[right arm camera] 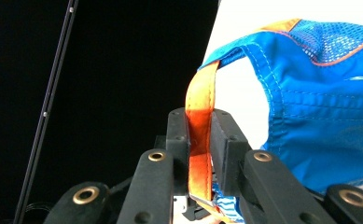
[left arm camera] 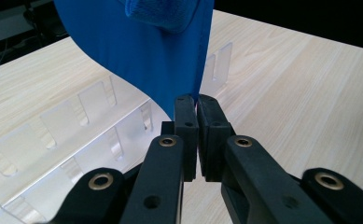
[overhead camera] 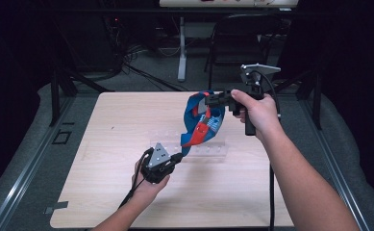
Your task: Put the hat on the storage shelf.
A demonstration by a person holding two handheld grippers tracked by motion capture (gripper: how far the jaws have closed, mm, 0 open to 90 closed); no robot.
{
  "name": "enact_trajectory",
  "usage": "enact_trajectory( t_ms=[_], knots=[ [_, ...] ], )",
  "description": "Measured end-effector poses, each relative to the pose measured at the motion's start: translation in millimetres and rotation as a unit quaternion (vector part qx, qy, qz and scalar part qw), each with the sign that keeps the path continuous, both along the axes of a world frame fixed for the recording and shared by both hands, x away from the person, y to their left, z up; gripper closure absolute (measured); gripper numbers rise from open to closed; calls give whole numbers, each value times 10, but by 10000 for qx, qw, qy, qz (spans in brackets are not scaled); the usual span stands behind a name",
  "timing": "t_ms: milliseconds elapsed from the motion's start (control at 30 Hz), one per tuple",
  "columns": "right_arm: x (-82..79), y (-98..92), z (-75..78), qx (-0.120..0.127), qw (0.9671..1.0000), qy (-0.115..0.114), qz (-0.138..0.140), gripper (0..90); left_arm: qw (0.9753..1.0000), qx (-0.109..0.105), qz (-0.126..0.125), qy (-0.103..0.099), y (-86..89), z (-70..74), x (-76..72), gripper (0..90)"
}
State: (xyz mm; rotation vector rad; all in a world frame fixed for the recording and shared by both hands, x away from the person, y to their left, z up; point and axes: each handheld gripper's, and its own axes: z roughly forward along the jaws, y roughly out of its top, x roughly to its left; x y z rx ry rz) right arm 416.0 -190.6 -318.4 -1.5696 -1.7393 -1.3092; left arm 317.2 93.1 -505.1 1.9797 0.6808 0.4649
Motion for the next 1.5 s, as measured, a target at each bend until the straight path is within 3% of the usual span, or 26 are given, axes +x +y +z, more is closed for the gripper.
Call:
enact_trajectory(
  t_ms=[267,567,933,1233,1500],
  knots=[
    [31,60,-16,47,10000,-4,69,787,9999,57,63,-54,54,26,-8,884],
    [60,120,-72,-4,10000,26,75,787,9998,131,116,46,55,-49,50,883],
    [89,72,-199,-32,9999,148,62,787,9997,124,143,167,43,-151,100,882],
    [84,-26,-161,37,9999,116,-26,787,9998,104,160,50,69,-96,122,881],
    [123,15,-231,-41,9998,184,-9,787,9994,157,183,229,48,-176,164,880]
  ],
)
